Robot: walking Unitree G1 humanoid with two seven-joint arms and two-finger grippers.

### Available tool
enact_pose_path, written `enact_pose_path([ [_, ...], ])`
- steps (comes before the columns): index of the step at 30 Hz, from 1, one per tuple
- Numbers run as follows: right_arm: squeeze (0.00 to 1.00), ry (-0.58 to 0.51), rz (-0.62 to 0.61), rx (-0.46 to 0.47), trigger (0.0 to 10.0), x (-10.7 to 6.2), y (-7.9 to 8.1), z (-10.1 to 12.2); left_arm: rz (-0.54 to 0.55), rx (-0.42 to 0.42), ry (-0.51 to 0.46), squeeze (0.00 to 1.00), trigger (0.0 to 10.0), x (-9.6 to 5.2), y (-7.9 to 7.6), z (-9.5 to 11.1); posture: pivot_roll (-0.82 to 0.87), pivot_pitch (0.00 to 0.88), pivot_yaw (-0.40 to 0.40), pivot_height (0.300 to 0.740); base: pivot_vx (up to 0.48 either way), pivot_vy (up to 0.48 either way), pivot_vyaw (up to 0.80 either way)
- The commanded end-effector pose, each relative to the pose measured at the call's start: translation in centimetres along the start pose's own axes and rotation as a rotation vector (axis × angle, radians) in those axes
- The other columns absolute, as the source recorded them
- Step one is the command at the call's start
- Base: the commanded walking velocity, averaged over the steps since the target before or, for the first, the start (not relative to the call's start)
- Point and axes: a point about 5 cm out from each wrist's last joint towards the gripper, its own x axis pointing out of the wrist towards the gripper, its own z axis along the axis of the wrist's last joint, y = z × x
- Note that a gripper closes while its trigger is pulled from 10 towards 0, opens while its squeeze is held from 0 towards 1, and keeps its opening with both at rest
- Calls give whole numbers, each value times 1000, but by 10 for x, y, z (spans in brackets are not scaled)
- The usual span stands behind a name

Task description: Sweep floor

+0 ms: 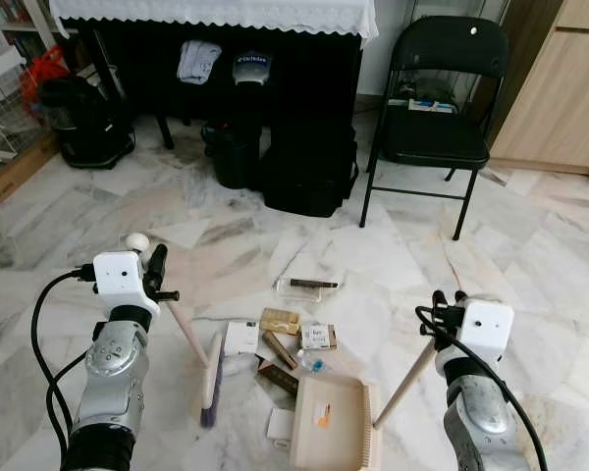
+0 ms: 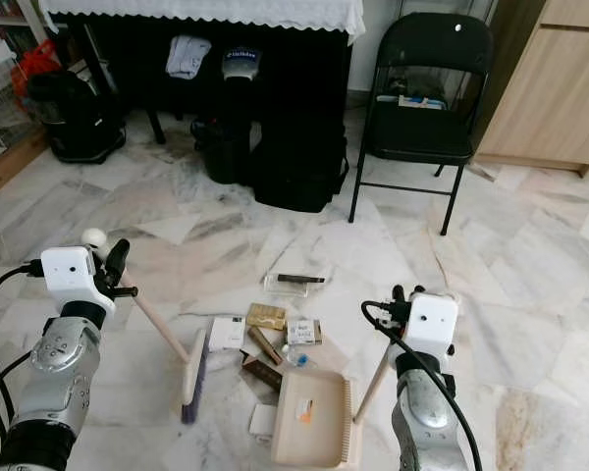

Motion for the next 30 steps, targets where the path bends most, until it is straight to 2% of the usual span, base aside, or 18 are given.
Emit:
enact_pose_path([
  [1, 0, 13, -6, 8, 10000, -1, 0, -2, 0, 2, -44, 0, 10000, 5, 1, 10, -67, 73, -8, 740, 0, 0, 0],
  [17, 0, 75, -68, -12, 10000, -9, -9, -20, -3, 0, -43, 0, 10000, 4, -1, 9, -66, 79, -9, 740, 0, 0, 0],
  [30, 0, 42, -90, -59, 10000, 4, -16, -15, -2, -1, -41, 0, 10000, 4, -1, 8, -71, 84, -6, 740, 0, 0, 0],
])
